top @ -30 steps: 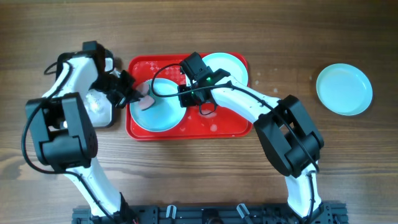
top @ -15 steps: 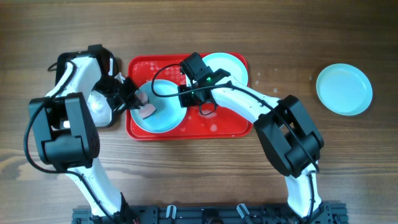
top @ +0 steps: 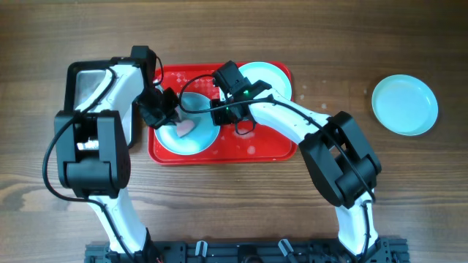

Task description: Clean dirty plates on tray and stack at the side

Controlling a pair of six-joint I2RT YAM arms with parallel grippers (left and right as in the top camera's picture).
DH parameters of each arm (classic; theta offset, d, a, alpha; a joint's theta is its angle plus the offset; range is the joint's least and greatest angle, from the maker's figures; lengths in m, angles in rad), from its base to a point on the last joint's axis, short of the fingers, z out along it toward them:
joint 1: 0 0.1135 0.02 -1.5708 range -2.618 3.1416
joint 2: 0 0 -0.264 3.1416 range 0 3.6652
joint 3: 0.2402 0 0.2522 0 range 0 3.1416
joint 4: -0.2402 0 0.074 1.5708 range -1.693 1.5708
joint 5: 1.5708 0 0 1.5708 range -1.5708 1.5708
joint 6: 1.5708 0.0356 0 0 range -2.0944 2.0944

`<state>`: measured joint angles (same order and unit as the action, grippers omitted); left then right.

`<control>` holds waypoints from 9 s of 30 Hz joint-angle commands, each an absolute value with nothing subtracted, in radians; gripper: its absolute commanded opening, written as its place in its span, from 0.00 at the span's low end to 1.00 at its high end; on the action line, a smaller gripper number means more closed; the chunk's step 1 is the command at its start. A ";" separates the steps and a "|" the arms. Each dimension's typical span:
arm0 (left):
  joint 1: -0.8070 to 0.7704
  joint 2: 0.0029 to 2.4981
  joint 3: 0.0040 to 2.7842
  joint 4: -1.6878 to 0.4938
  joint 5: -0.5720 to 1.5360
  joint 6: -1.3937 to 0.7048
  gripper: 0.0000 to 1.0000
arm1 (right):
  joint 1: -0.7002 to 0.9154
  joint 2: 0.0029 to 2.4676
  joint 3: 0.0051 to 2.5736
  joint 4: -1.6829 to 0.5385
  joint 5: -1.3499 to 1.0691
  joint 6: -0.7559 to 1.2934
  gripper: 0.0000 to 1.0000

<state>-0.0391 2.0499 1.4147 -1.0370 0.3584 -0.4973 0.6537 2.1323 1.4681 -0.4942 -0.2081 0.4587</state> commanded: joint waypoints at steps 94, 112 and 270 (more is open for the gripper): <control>0.008 1.953 1.636 -1.279 0.286 -0.349 0.04 | 1.002 1.836 1.428 -0.588 1.200 0.104 0.04; 0.008 1.953 1.636 -1.285 0.286 -0.349 0.04 | 1.012 1.835 1.428 -0.529 1.235 0.014 0.04; -0.141 1.953 1.636 -1.311 0.256 -0.480 0.04 | 0.438 2.032 1.428 -0.690 -0.025 0.213 0.36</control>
<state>-0.1337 1.9469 1.6417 -1.2942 0.2729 -0.4160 0.4313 1.9675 1.4528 -0.7128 -0.0124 0.3115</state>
